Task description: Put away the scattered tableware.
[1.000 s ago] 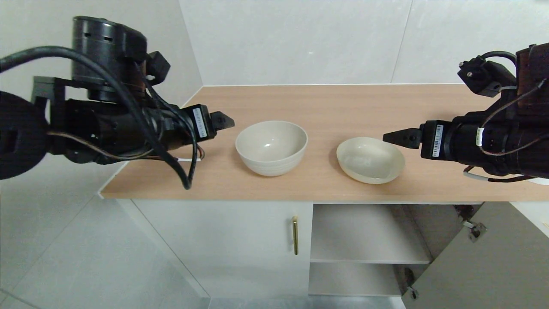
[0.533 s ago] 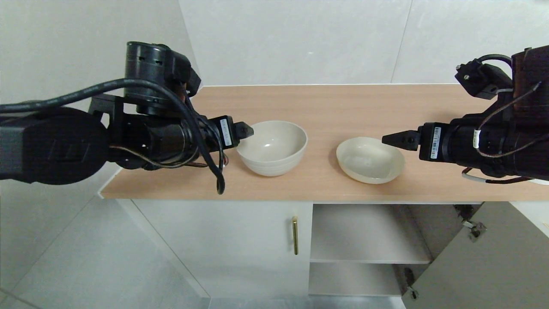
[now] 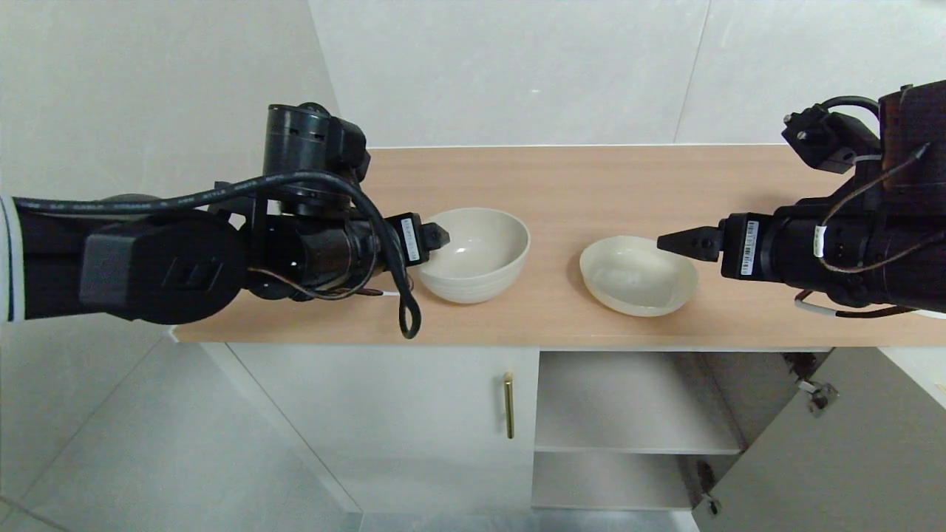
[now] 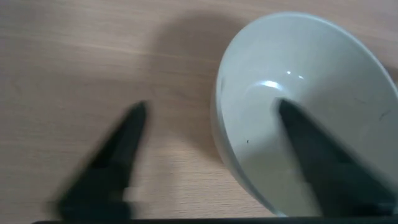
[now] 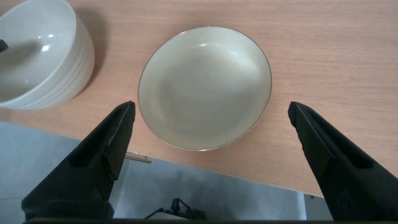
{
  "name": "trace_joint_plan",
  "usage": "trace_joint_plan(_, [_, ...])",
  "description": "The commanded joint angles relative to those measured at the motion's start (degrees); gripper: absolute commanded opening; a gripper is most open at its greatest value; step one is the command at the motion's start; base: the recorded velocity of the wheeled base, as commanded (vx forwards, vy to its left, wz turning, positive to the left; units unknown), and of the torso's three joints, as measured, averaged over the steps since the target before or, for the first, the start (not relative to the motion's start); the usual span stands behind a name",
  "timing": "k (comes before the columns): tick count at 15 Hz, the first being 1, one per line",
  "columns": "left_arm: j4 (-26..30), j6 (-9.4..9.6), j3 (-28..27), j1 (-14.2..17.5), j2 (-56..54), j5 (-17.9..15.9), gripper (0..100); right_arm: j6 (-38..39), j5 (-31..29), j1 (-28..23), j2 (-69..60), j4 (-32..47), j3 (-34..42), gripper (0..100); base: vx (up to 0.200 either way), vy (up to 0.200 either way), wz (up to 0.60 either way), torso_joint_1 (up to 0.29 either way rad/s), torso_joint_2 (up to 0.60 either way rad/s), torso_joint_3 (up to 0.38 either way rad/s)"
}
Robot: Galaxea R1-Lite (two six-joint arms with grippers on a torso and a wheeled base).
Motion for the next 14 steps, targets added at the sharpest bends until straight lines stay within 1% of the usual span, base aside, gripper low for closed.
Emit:
trace_joint_plan(1, [-0.08,0.03,-0.01,-0.17,0.11,-0.03,0,0.01,0.04,0.1,-0.06,-0.08,0.02,100,0.0,0.0,0.0,0.0,0.0,0.0])
trace_joint_plan(4, [-0.17,-0.32,-0.01,-0.25,0.02,0.06,0,0.01,0.04,0.1,-0.06,0.0,0.02,100,0.0,0.0,0.0,0.0,0.0,0.0])
trace_joint_plan(5, [-0.26,-1.03,-0.01,-0.25,-0.86,0.06,0,0.01,0.04,0.1,-0.15,0.0,0.02,100,0.0,0.0,0.0,0.0,0.0,0.0])
trace_joint_plan(6, [-0.26,-2.34,0.17,-0.25,-2.18,-0.03,0,0.01,0.04,0.1,-0.06,0.0,0.02,100,0.0,0.0,0.0,0.0,0.0,0.0])
trace_joint_plan(7, [-0.17,-3.05,0.69,-0.25,-3.32,-0.38,0,0.01,0.04,0.02,-0.06,0.0,0.02,100,0.0,0.0,0.0,0.0,0.0,0.0])
trace_joint_plan(8, [-0.35,-2.96,2.27,-0.25,-5.08,-1.35,0,0.01,0.04,0.1,-0.06,0.0,0.02,100,0.0,0.0,0.0,0.0,0.0,0.0])
trace_joint_plan(11, [-0.35,-2.87,4.65,-0.25,-8.33,-6.27,0,0.01,-1.2,-0.07,2.84,0.27,-0.42,100,0.0,0.0,0.0,0.0,0.0,0.0])
trace_joint_plan(12, [-0.35,-2.87,4.91,-0.25,-8.68,-6.71,0,0.01,-1.9,-0.07,3.46,0.27,-0.42,100,0.0,0.0,0.0,0.0,0.0,0.0])
trace_joint_plan(13, [-0.43,-2.87,5.44,-0.25,-9.56,-7.59,0,0.01,-4.89,-0.07,5.48,0.18,-0.69,100,0.0,0.0,0.0,0.0,0.0,0.0])
trace_joint_plan(14, [-1.66,-2.78,6.58,-0.25,-10.53,-8.65,0,0.01,-8.23,-0.07,7.76,0.09,-1.83,100,0.0,0.0,0.0,0.0,0.0,0.0])
